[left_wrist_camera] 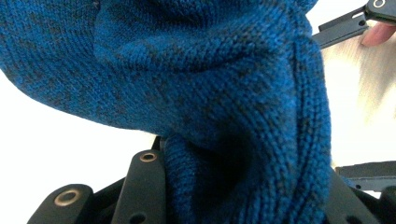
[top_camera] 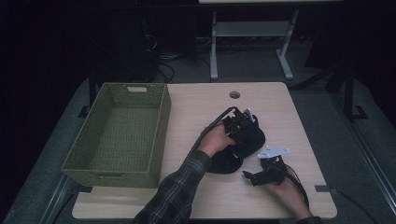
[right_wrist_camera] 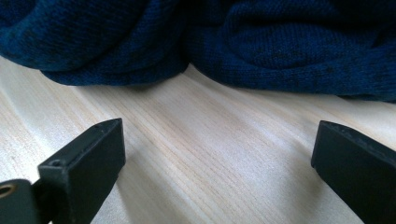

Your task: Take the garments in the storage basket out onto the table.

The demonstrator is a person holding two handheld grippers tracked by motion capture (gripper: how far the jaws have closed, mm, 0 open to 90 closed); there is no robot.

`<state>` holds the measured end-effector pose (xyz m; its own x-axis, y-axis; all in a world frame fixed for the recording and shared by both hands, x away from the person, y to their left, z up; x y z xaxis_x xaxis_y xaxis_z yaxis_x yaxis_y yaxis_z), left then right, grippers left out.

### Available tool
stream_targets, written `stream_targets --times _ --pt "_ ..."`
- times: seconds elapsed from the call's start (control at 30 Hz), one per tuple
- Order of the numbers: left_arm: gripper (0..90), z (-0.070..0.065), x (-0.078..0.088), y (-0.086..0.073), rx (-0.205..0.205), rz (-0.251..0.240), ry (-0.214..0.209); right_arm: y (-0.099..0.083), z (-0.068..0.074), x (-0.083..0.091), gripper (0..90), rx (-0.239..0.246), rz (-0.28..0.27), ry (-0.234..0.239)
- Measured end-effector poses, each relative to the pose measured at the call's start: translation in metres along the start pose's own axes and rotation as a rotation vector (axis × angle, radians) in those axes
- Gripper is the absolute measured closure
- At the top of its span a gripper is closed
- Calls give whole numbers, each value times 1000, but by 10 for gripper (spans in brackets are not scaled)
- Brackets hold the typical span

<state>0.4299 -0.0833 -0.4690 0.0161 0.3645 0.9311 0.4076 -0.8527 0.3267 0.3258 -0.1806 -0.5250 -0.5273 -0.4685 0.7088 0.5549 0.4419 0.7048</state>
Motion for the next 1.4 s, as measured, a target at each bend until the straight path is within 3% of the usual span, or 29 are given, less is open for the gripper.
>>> stream_targets --times 0.1,0.23,0.5,0.83,0.97,1.13,1.4 --pt "590 0 1 0 -1 -4 1 0 0 0 24 0 0 0" --pt "465 -1 8 0 -8 -24 20 0 0 0 24 0 0 -1" --pt "249 0 38 1 -9 -95 74 0 0 0 24 1 0 0" --pt "248 -5 79 -10 -29 -182 121 0 0 0 24 0 0 0" --pt "360 -6 91 -18 -33 -202 128 0 0 0 24 -2 0 3" --pt "576 -8 106 -32 -15 -237 131 0 0 0 24 -3 1 3" --pt "879 -8 115 -62 26 -206 121 0 0 0 24 1 1 0"
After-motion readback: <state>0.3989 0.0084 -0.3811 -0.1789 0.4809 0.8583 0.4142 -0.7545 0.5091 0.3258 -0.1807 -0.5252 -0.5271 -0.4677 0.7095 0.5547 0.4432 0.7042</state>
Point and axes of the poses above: each handheld gripper's, and its own axes: x roughly backward along the jaws, y roughly out of its top, z roughly to its left, the point moved 6 cm from there along -x, roughly forward along the jaws, and after that the axes turned 1 degree about -y, right-handed, at the moved point
